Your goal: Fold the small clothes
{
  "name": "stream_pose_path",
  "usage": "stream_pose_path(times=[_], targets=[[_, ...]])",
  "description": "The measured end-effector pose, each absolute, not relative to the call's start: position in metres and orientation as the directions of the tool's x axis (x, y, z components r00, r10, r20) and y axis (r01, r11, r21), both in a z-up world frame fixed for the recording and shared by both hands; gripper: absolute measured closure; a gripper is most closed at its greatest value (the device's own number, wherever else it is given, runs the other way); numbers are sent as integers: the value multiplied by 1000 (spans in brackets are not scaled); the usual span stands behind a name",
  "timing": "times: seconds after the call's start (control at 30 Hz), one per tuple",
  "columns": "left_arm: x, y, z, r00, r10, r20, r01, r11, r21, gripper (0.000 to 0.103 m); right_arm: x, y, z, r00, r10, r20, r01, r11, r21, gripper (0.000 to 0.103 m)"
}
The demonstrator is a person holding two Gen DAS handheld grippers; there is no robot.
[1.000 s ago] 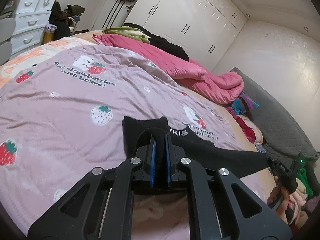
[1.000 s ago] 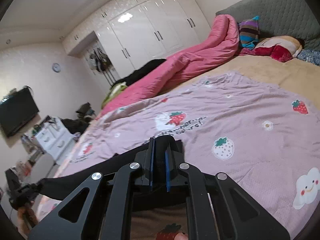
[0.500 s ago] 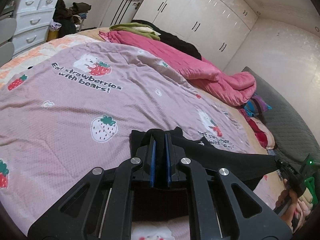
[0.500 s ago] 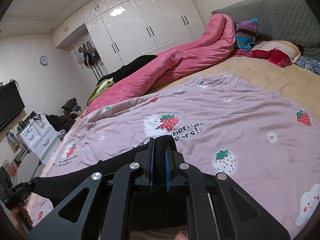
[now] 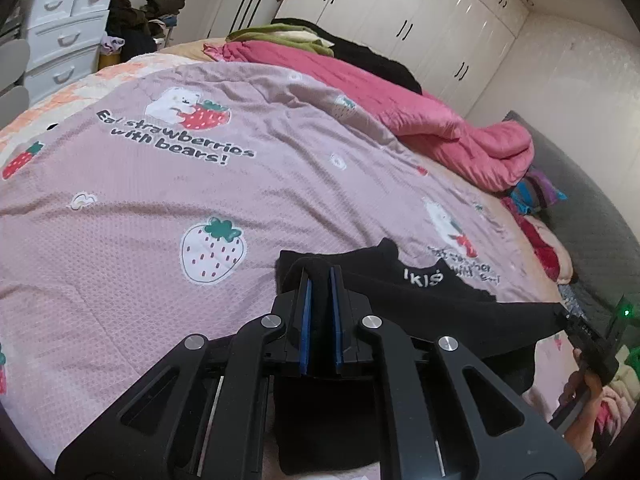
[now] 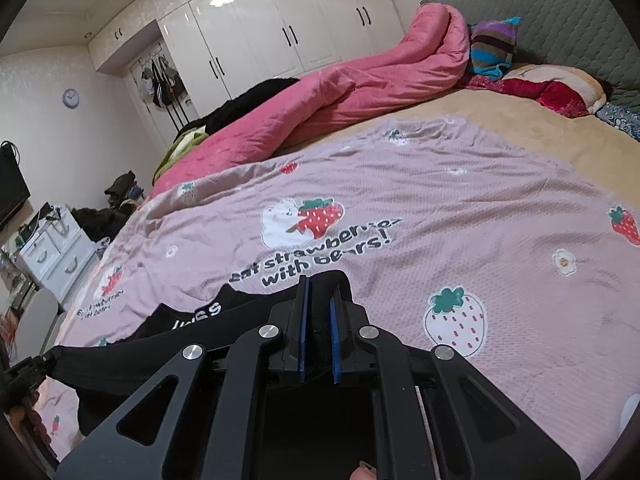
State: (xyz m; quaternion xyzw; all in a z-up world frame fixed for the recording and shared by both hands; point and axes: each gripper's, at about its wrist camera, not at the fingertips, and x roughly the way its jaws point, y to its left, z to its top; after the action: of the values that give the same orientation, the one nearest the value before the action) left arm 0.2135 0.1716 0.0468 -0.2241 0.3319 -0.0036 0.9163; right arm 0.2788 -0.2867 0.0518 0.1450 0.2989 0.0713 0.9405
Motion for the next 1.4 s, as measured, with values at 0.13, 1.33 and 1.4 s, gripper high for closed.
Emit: stream_pose_path(times=[0.13, 1.33, 1.4], targets=[[220, 171, 39, 766, -148, -626, -149, 906, -395, 100, 285, -287, 45, 797, 226, -560, -45, 947, 318, 95], [194, 82, 38, 686, -199, -700, 67, 975, -211, 96, 237, -244, 37, 718, 288, -634, -272, 954, 126, 89], [199, 71, 25, 652, -196, -733, 86, 979, -185, 96, 241, -233, 25, 681, 271, -681, -288, 953, 91, 89]])
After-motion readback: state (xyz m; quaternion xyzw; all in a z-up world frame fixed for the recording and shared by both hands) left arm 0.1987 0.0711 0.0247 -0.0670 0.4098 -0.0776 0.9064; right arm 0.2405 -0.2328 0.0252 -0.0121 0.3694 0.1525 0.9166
